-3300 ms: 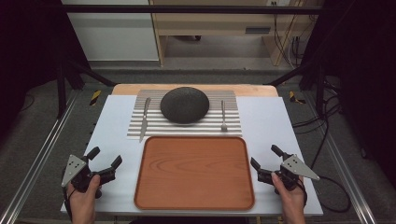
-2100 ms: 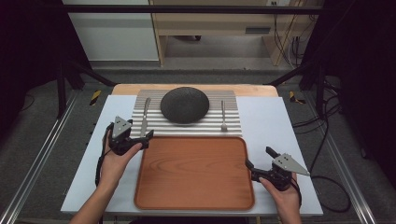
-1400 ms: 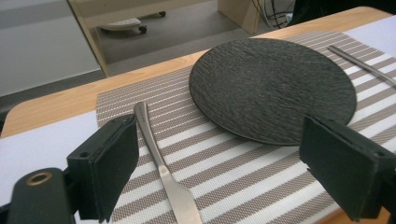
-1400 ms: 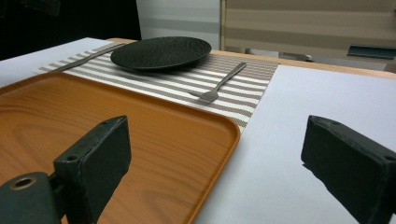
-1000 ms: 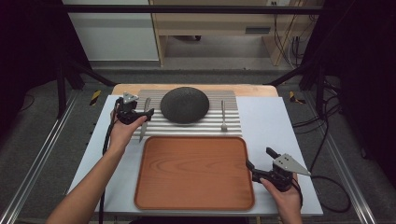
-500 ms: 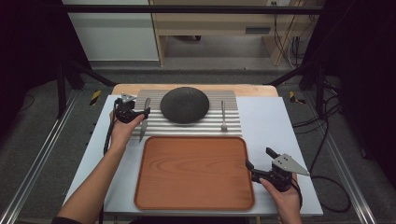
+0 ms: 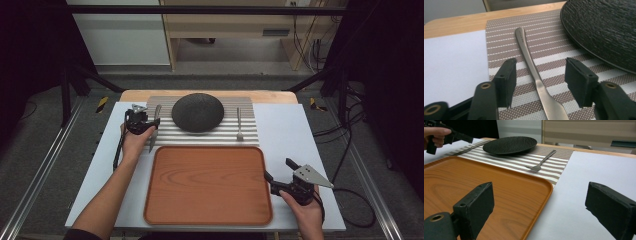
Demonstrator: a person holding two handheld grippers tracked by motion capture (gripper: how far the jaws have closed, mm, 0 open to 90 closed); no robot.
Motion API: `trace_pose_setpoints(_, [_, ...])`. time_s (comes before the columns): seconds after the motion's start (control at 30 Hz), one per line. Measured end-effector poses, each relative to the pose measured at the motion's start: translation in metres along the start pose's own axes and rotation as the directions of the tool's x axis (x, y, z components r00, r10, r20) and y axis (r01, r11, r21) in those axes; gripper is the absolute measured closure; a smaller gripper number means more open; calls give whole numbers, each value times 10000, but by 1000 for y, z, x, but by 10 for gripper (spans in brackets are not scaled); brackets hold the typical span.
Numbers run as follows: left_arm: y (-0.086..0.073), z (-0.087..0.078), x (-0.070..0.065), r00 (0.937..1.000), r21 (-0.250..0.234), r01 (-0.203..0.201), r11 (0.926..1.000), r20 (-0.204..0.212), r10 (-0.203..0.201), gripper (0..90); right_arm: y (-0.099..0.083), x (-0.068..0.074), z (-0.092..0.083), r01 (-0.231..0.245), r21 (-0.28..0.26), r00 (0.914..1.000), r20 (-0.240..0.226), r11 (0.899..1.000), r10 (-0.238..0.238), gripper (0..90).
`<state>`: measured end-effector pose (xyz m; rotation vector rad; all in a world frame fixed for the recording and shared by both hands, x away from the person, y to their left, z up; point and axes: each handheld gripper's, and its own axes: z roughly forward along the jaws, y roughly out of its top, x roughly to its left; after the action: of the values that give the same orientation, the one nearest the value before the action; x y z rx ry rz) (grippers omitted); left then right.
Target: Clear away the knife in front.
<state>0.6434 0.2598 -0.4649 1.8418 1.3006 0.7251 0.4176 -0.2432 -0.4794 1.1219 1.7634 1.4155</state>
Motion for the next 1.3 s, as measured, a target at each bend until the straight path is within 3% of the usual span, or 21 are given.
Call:
trace_pose_setpoints(0.23, [-2,9,1,9991,443,386,9983,-171,-379,488,0,0,0,44,76,10000,-14,10000,-44,88])
trace_pose_setpoints(0.37, [0,12,3,9991,624,415,9972,-154,-406,529,-1,0,0,37,87,10000,-27,10000,-37,88])
trace_pose_setpoints(0.57, [1,17,2,9996,863,239,9960,-142,-228,556,-1,-1,0,23,99,10000,-20,9999,-23,88])
trace_pose_setpoints(0.7, [-1,20,4,9992,1005,332,9944,-237,-309,593,-1,-1,0,30,142,10000,-28,9999,-30,88])
trace_pose_setpoints(0.83, [-1,21,5,9992,951,355,9948,-198,-338,636,-1,-1,0,29,147,10000,-28,9999,-29,88])
trace_pose_setpoints(1.03, [-1,21,1,9998,958,41,9954,-192,-23,746,-2,-2,0,10,151,10000,-14,9999,-10,90])
trace_pose_setpoints(1.3, [-1,22,-2,9995,965,-84,9953,-308,114,779,-2,-2,0,-8,180,10000,-17,9998,8,92])
